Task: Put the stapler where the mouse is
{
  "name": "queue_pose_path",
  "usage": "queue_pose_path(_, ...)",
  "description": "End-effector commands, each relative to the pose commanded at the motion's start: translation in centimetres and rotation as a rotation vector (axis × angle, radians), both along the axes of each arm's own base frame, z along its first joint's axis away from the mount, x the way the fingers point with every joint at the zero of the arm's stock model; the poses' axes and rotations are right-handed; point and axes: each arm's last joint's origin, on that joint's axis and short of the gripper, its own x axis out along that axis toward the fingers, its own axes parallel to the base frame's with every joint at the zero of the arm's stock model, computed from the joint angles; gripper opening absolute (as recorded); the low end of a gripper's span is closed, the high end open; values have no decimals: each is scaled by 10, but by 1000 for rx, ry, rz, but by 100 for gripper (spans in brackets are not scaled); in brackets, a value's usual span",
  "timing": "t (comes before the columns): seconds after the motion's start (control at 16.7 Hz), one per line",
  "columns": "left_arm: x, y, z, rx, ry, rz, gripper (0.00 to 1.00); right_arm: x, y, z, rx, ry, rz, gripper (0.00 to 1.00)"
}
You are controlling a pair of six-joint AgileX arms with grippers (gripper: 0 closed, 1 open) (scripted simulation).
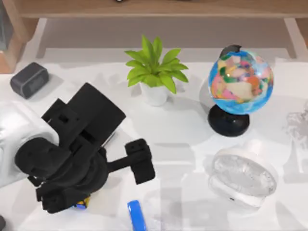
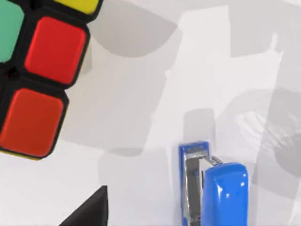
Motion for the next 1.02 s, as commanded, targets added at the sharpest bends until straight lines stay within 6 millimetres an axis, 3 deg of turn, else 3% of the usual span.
queue_pose_path(0.24,-5,-51,-24,155,193,42,100,0,0,0,0,0,0,100)
queue_pose_path(0.42,-10,-73,-39,240,253,66,100,0,0,0,0,0,0,100)
queue_pose_path(0.84,-11,-77,-43,259,264,74,100,0,0,0,0,0,0,100)
queue_pose_path(1.02,-11,-78,-59,260,264,73,100,0,0,0,0,0,0,100)
